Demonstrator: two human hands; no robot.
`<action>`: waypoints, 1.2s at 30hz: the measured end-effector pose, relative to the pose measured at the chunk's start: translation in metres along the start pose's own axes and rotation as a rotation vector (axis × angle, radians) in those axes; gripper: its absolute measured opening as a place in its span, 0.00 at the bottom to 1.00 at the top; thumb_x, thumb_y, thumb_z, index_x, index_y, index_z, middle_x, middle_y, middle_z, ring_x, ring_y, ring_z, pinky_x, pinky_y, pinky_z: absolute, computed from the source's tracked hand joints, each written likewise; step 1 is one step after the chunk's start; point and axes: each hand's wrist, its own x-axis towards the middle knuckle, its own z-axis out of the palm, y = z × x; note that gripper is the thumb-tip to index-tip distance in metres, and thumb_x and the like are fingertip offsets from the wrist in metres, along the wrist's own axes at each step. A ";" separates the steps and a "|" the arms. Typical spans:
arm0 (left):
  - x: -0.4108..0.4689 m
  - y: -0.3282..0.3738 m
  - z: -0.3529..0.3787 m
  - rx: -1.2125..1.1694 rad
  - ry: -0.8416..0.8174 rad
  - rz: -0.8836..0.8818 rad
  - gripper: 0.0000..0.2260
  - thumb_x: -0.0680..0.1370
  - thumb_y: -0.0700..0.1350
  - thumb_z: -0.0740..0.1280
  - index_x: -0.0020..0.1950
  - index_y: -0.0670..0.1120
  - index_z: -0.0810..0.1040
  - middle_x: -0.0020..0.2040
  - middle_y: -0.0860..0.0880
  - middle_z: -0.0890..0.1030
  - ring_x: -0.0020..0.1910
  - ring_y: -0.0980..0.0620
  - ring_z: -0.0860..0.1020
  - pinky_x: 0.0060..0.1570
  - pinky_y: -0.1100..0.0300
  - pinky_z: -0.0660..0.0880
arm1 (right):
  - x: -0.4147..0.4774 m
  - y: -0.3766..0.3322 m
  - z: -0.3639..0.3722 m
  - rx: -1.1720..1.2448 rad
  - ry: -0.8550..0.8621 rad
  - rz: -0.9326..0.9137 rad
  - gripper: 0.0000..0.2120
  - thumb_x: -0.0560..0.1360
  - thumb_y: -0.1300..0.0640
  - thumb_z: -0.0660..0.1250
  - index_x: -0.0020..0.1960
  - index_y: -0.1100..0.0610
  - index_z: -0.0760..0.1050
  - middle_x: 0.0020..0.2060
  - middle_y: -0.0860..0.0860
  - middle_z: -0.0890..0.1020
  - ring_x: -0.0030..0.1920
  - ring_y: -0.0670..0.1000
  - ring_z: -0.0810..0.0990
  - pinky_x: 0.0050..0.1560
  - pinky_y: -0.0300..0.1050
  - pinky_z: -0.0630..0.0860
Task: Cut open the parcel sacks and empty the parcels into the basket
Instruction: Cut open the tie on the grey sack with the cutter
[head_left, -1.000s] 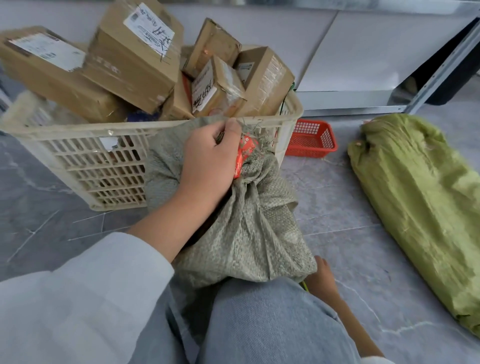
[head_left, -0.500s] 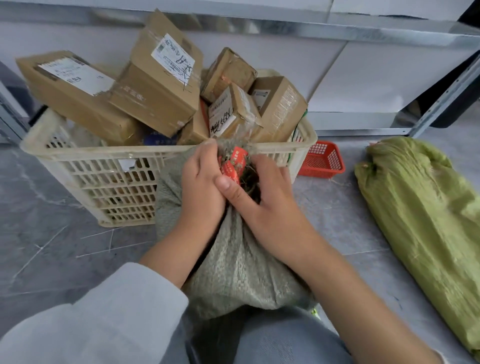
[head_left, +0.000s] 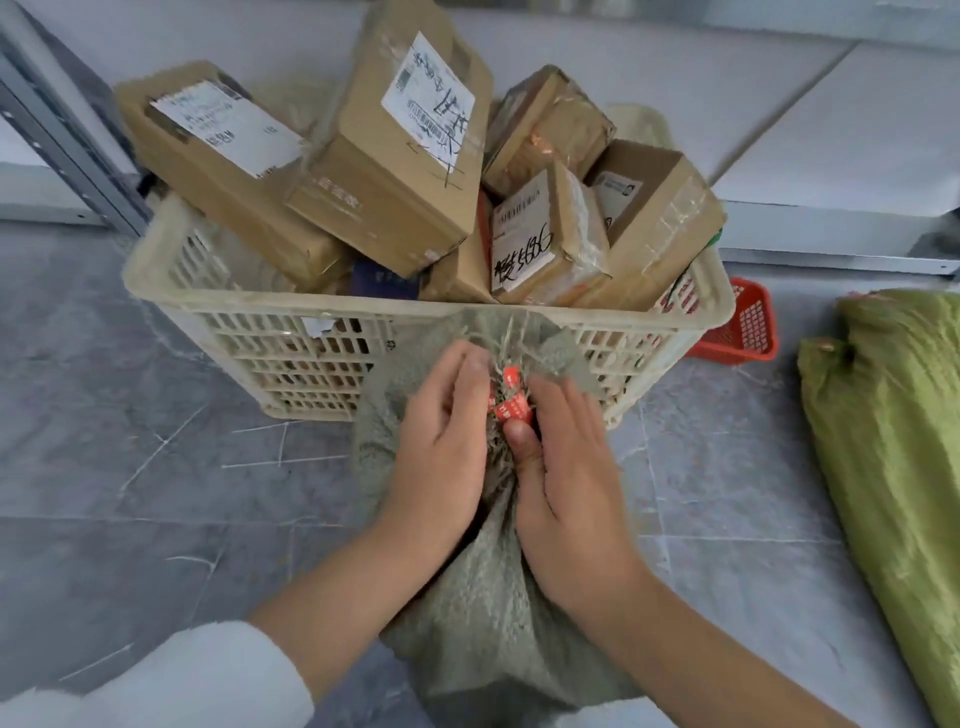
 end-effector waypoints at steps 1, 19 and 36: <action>0.002 0.001 0.003 0.024 0.011 -0.019 0.12 0.82 0.46 0.56 0.39 0.49 0.71 0.33 0.58 0.73 0.33 0.64 0.71 0.36 0.71 0.68 | 0.004 -0.003 -0.001 -0.045 -0.024 0.029 0.15 0.82 0.57 0.51 0.64 0.59 0.69 0.53 0.50 0.72 0.53 0.52 0.71 0.57 0.50 0.70; 0.022 0.010 0.021 0.300 0.085 -0.170 0.08 0.76 0.43 0.56 0.38 0.44 0.70 0.30 0.56 0.71 0.31 0.61 0.69 0.36 0.65 0.68 | 0.025 -0.015 0.005 -0.176 -0.100 0.275 0.11 0.77 0.61 0.61 0.58 0.59 0.73 0.50 0.55 0.75 0.48 0.56 0.74 0.48 0.49 0.72; -0.033 0.208 -0.032 0.031 0.246 -0.691 0.12 0.76 0.43 0.60 0.33 0.45 0.72 0.28 0.50 0.71 0.27 0.55 0.68 0.29 0.62 0.67 | 0.004 -0.167 -0.161 0.426 -0.503 0.612 0.19 0.71 0.31 0.61 0.53 0.41 0.77 0.32 0.47 0.79 0.28 0.39 0.72 0.31 0.32 0.67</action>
